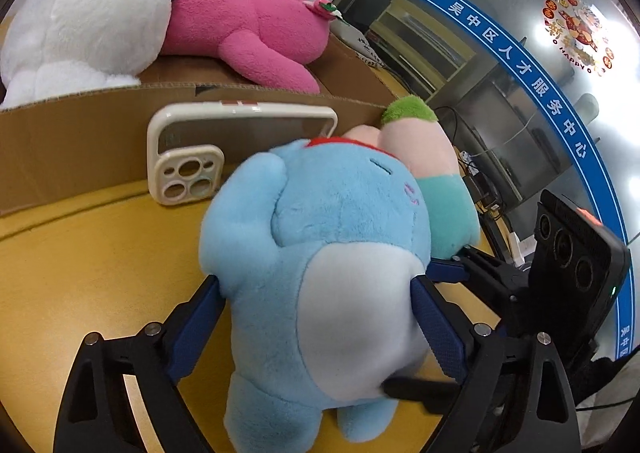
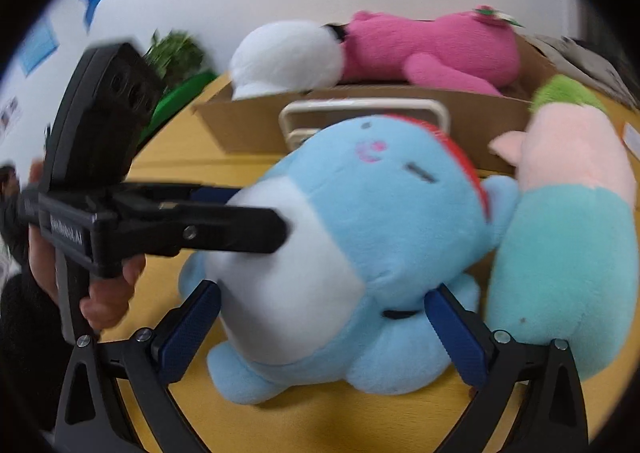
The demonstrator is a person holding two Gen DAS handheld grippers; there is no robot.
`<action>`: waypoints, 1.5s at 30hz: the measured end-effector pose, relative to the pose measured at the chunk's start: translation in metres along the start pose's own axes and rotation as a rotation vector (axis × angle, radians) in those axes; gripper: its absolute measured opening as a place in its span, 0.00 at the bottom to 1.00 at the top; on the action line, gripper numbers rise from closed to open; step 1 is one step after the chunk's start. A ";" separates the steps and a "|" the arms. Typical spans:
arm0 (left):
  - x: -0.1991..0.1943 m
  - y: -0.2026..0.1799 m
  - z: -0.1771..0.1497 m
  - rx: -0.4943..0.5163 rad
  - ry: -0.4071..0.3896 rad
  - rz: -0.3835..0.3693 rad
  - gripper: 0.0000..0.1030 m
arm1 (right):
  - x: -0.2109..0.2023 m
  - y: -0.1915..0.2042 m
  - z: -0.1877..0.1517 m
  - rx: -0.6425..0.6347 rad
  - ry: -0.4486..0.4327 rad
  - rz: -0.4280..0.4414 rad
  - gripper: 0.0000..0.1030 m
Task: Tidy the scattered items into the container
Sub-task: 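Lift the blue cat with both grippers and carry it over the box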
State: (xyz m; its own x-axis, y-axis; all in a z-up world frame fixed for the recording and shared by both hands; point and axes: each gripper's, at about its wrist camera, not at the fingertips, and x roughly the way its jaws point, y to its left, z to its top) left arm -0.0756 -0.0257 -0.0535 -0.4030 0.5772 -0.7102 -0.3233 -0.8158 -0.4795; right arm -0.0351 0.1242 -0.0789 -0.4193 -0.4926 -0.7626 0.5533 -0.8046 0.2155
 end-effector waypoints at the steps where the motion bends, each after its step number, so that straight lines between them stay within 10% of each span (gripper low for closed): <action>1: -0.002 -0.001 -0.004 -0.001 0.001 0.006 0.91 | 0.002 0.004 -0.002 -0.027 0.011 0.003 0.98; 8: -0.021 -0.016 -0.051 -0.053 0.014 0.039 0.88 | -0.004 0.007 -0.018 -0.175 0.029 0.159 0.96; 14: -0.040 -0.021 -0.051 0.010 -0.020 0.072 0.88 | -0.014 0.011 -0.026 -0.290 0.029 0.126 0.97; 19: -0.006 0.009 -0.036 -0.063 0.064 -0.049 0.96 | -0.009 0.010 -0.029 -0.291 0.048 0.139 0.93; 22: 0.008 0.011 -0.038 -0.089 0.093 -0.185 0.82 | -0.006 0.006 -0.031 -0.269 0.054 0.150 0.89; 33: -0.038 0.002 -0.060 -0.095 -0.027 -0.193 0.74 | -0.031 0.022 -0.032 -0.296 -0.026 0.203 0.75; 45: -0.086 -0.006 0.069 0.072 -0.297 -0.140 0.75 | -0.094 0.024 0.096 -0.554 -0.239 0.116 0.75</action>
State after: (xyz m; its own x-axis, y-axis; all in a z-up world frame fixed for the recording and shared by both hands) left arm -0.0984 -0.0682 0.0463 -0.5791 0.6776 -0.4534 -0.4488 -0.7292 -0.5165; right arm -0.0513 0.1199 0.0566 -0.4484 -0.6786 -0.5818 0.8698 -0.4811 -0.1092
